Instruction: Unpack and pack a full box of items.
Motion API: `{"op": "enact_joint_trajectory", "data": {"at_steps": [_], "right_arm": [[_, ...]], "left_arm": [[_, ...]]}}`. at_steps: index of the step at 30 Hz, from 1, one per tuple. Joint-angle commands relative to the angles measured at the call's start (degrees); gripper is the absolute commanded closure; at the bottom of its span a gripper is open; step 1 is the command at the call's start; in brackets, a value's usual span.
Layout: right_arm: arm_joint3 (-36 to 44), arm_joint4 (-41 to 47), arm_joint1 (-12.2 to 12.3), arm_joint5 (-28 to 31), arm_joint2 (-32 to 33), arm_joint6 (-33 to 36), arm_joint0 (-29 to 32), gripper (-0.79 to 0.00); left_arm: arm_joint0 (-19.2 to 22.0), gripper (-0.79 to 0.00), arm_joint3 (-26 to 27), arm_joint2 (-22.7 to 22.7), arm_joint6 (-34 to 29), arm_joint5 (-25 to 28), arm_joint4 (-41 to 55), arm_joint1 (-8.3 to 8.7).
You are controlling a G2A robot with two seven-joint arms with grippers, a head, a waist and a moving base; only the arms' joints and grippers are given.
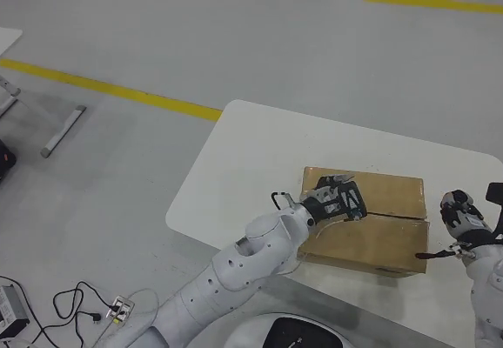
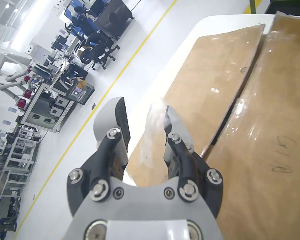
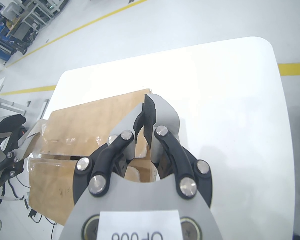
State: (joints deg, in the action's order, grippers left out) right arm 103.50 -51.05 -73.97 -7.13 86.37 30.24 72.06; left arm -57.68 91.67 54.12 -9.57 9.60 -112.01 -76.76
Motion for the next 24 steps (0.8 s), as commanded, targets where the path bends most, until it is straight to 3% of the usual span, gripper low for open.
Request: {"op": "enact_joint_trajectory", "data": {"at_steps": [1, 14, 15, 18, 24], "right_arm": [[0.37, 0.59, 0.07, 0.14, 0.67, -0.47, 1.15, -0.068], [1.66, 4.10, 0.67, 1.96, 6.16, -3.07, 6.93, -0.043], [1.69, 4.25, 0.72, 2.24, 6.49, -3.12, 7.20, -0.046], [1.63, 4.75, 0.86, 2.86, 7.26, -3.21, 7.67, -0.055], [1.15, 5.36, 1.12, 4.26, 8.14, -3.12, 7.65, -0.077]], "left_arm": [[0.88, -0.339, -0.68, -1.40, -0.25, 0.16, -0.08, -0.43], [6.68, -0.351, -4.27, -9.68, -2.15, -1.58, 0.40, -4.00], [6.86, -0.379, -4.48, -10.18, -2.34, -1.73, 0.36, -4.24], [7.36, -0.782, -4.95, -11.35, -2.91, -1.99, 0.25, -4.90], [8.01, -0.785, -5.05, -12.04, -3.77, -2.75, 0.42, -5.91]]}}
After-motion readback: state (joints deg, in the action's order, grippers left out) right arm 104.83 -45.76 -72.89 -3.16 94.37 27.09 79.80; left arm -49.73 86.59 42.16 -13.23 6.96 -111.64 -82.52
